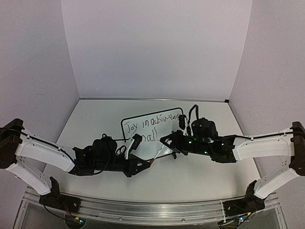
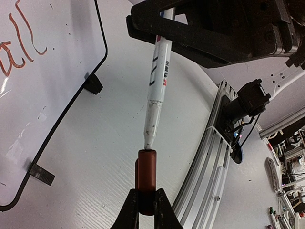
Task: Write a sentence on the whiteboard
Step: Insert the whiteboard marker without the cap into the pen cap.
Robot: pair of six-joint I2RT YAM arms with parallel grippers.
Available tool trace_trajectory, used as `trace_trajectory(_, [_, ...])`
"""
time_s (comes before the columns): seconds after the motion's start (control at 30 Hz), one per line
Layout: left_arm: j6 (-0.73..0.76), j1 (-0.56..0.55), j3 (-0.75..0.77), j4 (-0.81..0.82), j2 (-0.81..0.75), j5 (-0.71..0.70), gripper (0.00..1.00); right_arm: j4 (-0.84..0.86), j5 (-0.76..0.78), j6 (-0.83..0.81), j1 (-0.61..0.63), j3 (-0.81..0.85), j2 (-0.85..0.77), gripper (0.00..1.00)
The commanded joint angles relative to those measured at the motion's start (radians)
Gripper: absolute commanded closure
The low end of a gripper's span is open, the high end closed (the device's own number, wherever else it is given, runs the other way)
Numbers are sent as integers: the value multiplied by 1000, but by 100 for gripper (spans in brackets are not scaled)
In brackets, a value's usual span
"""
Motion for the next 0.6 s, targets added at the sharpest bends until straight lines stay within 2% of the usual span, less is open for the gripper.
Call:
trace_trajectory(0.0, [19,-2,29,45,-32,-8,100,9,-13,1,1,43,16,100])
trace_trajectory(0.57, [27,-2,56,126,-7,-87,100,7,-87,-10,0,75,43,100])
